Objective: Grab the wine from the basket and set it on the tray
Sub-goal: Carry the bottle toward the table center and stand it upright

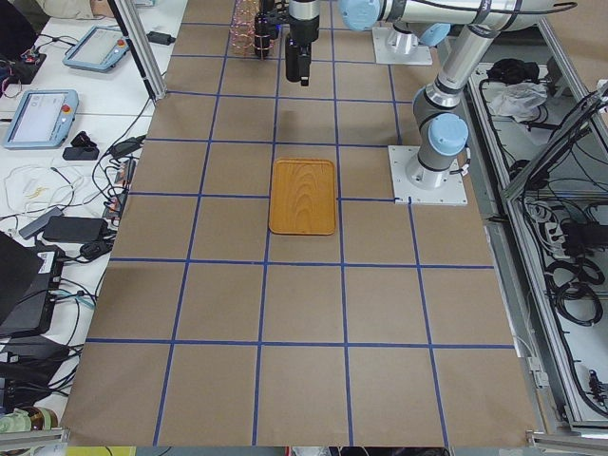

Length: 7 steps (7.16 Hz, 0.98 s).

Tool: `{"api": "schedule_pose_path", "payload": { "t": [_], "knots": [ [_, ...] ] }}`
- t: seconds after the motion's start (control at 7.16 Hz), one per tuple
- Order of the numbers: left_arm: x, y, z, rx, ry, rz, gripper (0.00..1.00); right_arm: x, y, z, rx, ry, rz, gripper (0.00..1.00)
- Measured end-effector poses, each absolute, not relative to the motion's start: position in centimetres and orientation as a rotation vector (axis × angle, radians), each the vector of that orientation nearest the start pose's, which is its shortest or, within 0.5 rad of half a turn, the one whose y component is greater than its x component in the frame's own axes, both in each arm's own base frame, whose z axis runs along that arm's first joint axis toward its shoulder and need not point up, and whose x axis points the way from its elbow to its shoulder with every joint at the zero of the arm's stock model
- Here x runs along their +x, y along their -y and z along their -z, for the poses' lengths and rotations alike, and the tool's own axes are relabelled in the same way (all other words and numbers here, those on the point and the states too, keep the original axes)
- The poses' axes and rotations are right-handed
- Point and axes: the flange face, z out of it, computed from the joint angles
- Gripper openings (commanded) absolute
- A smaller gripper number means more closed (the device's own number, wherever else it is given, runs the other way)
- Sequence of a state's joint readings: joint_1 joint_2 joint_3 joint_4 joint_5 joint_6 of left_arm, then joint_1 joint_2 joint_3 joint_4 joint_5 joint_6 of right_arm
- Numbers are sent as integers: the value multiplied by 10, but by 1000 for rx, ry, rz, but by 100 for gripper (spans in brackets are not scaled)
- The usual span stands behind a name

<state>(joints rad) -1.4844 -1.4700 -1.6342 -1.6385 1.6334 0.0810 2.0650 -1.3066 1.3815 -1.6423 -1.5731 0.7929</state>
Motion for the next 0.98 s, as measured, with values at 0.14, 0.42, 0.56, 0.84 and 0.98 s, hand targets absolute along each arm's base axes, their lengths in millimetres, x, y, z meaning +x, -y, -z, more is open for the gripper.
{"api": "schedule_pose_path", "payload": {
  "t": [0.14,0.42,0.56,0.84,0.98],
  "knots": [
    [-85,457,-497,-14,-3082,-53,100,413,463,-429,479,-3114,-11,11],
    [-74,458,-498,34,-3082,-50,100,418,460,-416,494,-3106,-5,15],
    [-62,460,-498,54,-3084,-50,100,419,459,-410,505,-3109,-15,16],
    [-50,461,-498,56,-3085,-53,100,416,453,-389,514,-3129,-54,31],
    [-49,461,-498,54,-3085,-58,100,415,451,-384,512,-3135,-65,34]
  ]
}}
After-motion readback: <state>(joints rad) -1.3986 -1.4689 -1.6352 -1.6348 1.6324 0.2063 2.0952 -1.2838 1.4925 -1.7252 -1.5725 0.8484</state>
